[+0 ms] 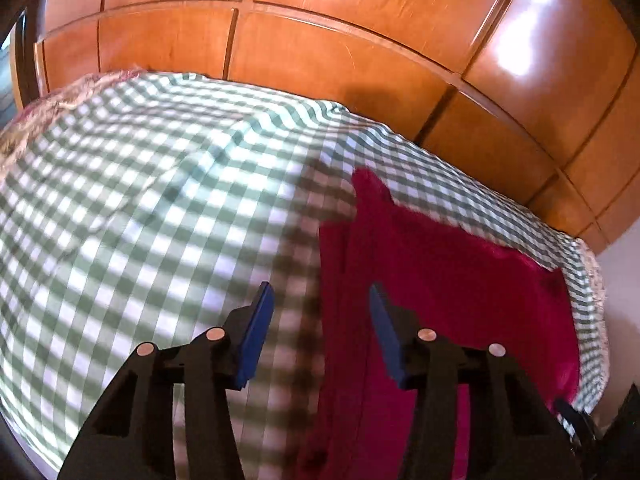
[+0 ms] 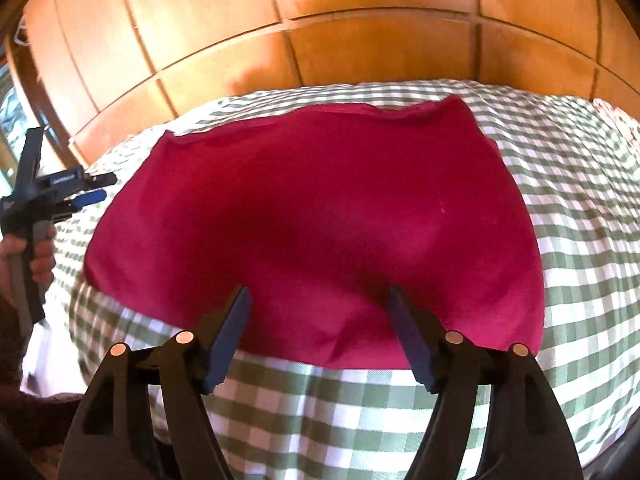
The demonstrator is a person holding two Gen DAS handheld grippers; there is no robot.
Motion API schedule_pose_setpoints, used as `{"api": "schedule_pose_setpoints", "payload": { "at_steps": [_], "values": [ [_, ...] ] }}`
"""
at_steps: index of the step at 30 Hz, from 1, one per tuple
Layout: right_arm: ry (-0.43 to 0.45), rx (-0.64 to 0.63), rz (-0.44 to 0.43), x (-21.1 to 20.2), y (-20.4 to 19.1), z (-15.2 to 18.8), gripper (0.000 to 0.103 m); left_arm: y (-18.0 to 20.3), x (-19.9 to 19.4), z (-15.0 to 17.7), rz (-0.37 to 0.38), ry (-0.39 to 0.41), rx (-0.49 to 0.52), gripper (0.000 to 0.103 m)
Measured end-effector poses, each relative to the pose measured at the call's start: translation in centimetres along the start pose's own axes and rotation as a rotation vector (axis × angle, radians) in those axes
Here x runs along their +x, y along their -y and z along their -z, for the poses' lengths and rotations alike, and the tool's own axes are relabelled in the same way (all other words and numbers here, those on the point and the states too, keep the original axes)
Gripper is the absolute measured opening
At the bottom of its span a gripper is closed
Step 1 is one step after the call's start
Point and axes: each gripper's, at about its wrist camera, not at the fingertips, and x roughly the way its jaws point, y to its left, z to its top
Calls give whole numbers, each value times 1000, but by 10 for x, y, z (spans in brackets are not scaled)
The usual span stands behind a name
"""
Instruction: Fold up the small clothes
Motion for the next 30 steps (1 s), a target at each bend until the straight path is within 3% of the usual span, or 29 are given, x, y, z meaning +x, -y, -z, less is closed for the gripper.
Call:
{"api": "schedule_pose_setpoints", "payload": {
  "at_steps": [5,7,8,11,14,18,22,30],
  "values": [
    [-14,7,7,11,1,2,72,25,33,-19,-66,-27,54,54],
    [-15,7,4,13,1,3,75,28,51,-22,-127,-44,78,53],
    [-15,6,4,15,0,4,76,29,64,-21,-211,-59,109,50],
    [-12,1,0,19,1,6,77,14,74,-15,-176,-78,20,55],
    [-11,-19,8,22,-2,7,80,14,64,-15,-178,-53,7,55],
    [-30,-24,-1,19,-3,3,80,31,35,-9,-229,44,78,54],
    [-12,-3,-19,9,0,-11,80,42,11,-6,-228,124,132,57],
    [55,-39,12,12,12,-61,80,58,6,0,-203,143,190,61]
  ]
}}
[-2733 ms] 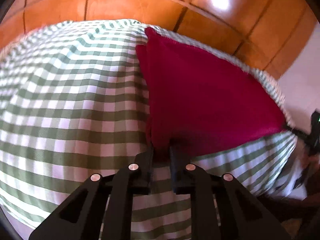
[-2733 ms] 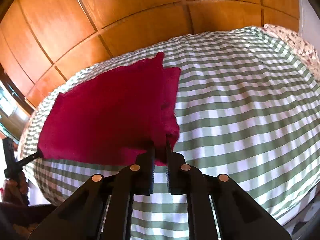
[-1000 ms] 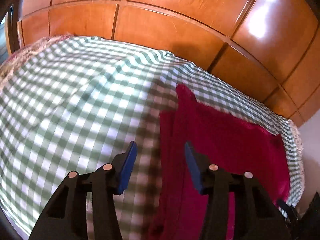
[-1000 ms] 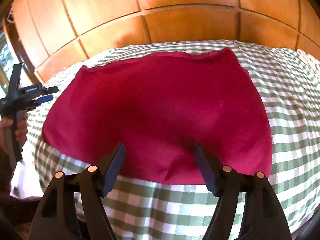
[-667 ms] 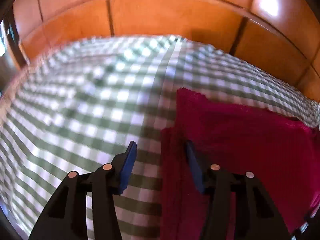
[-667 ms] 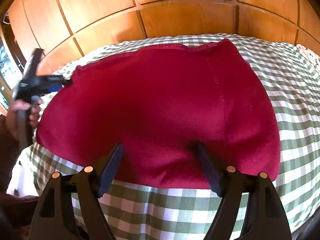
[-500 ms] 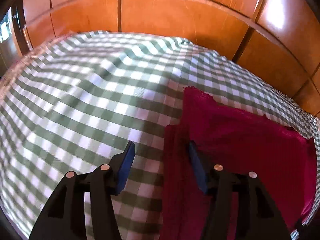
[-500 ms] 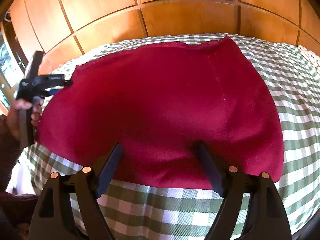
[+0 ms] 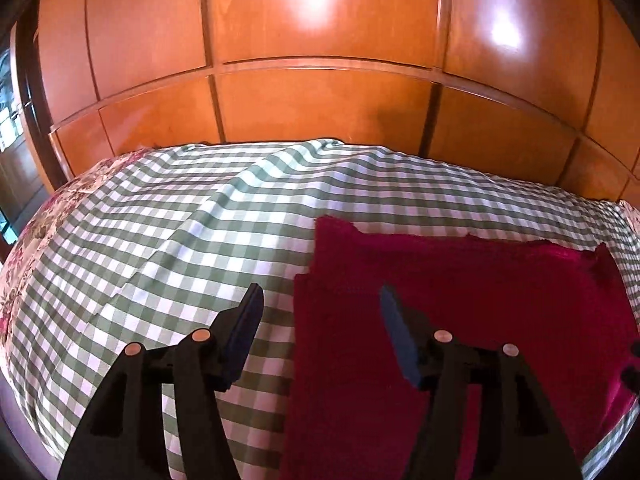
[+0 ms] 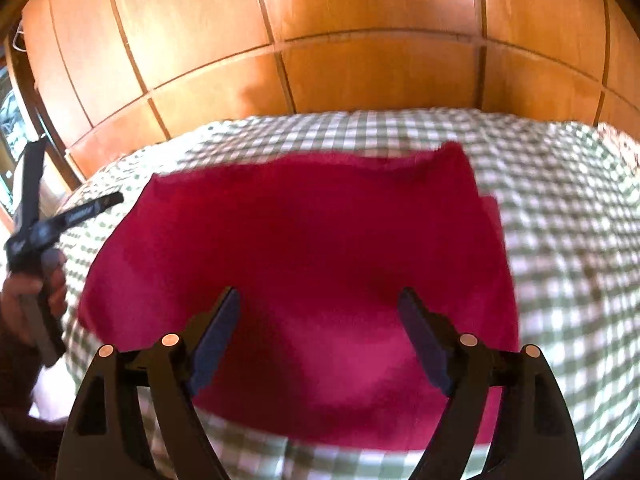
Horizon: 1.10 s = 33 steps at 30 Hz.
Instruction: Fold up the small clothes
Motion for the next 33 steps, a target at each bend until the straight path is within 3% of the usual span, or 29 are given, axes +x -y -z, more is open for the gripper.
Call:
{"api": "schedule_pose_setpoints", "payload": {
  "at_steps": [10,20,24,29,33],
  "values": [
    [-82,2,50,60,31,-59,80,12,5,2,1,-11,38,63],
    [-170,-17,195,122,60,-87,78,20,25,-2,-3,-31,64,63],
    [-177,28,197,139,70,-96,79,20,42,2,-11,-74,60,63],
    [-164,221,149,148,103,-102,81,14,61,12,-6,-116,11,71],
    [-172,189,179,145,97,-106,81,11,57,12,-2,-111,-5,72]
  ]
}}
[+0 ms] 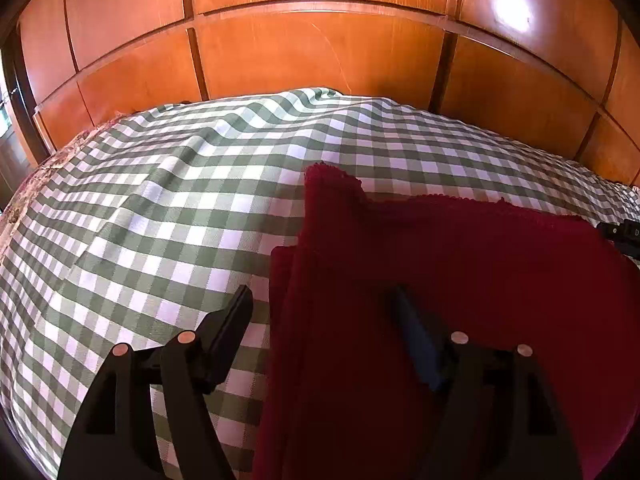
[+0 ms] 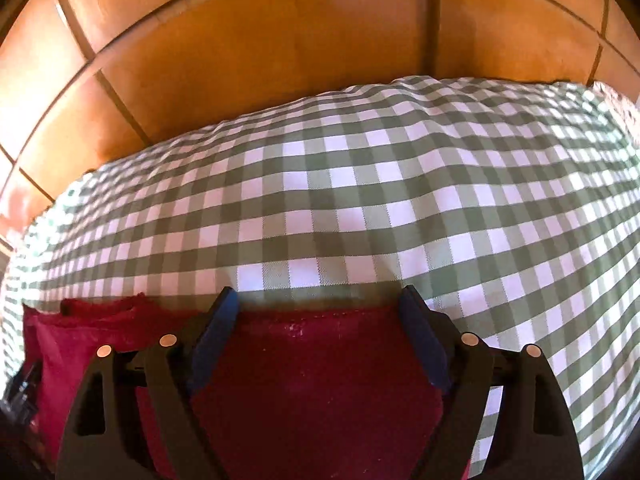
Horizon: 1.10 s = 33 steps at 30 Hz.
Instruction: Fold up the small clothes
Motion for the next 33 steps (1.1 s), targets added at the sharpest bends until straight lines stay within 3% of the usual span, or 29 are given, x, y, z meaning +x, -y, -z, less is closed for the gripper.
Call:
{"api": "schedule_pose_setpoints", "payload": {
  "at_steps": [7,16,20,27,33],
  "values": [
    [56,29,-51,-48,20,19,81,-2,-31,6,14,49,3,71],
    [19,53,-121,-74,49,84,86,-3,-72,21,73,94,-16,73],
    [-20,111,-248,-76,54,116,86,3,-85,31,96,94,-6,73],
    [8,187,-382,-95,63,156,86,19,-98,45,125,92,22,73],
    [17,227,-459,-103,70,174,73,41,-106,57,150,84,73,73]
  ]
}}
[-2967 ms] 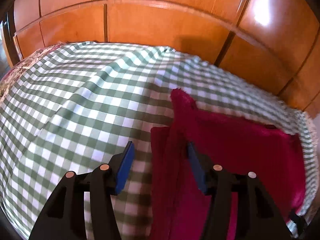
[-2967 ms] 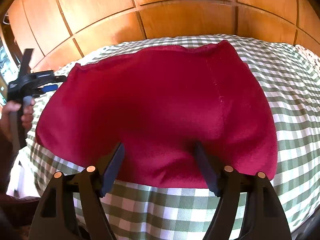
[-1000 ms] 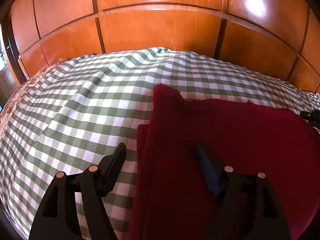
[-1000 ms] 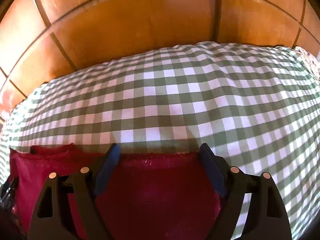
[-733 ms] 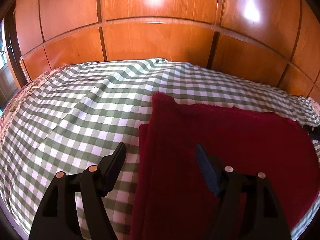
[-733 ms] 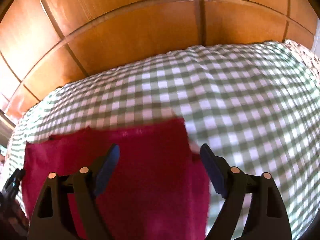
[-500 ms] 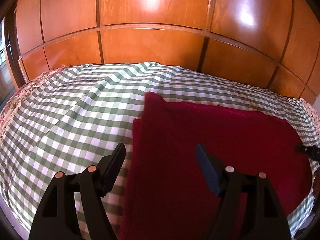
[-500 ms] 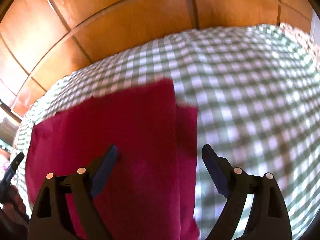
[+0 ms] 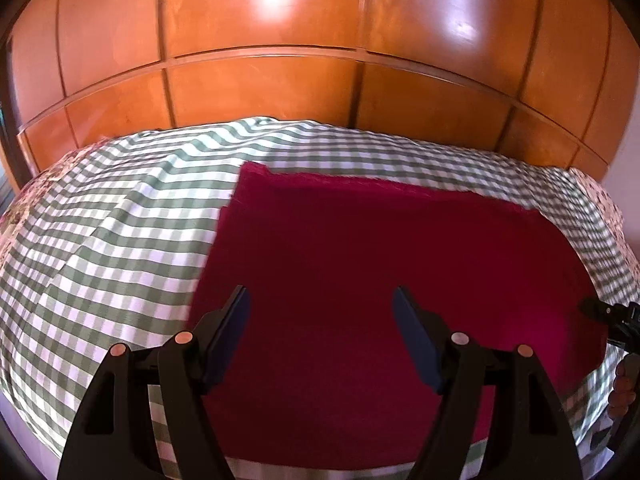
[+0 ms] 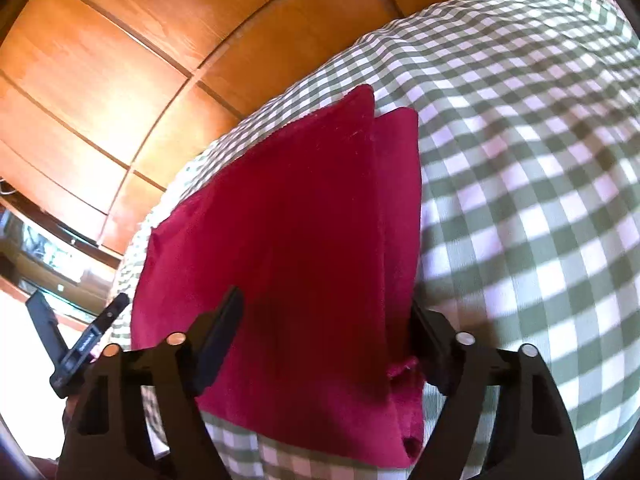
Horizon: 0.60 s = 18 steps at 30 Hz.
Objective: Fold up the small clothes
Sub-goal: 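Grasp the sweater edge with the right tool and lift it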
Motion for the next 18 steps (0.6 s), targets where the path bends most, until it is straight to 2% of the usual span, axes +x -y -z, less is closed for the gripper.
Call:
{"api": "schedule_pose_setpoints", "payload": {
  "at_steps": [9,18],
  "values": [
    [-4,-4,-10,-13,17,12,73,37,3,8,37,-26,98,73],
    [4,-13,-45,-10,20,22,73,55,19,15,64,-87,123,73]
  ]
}}
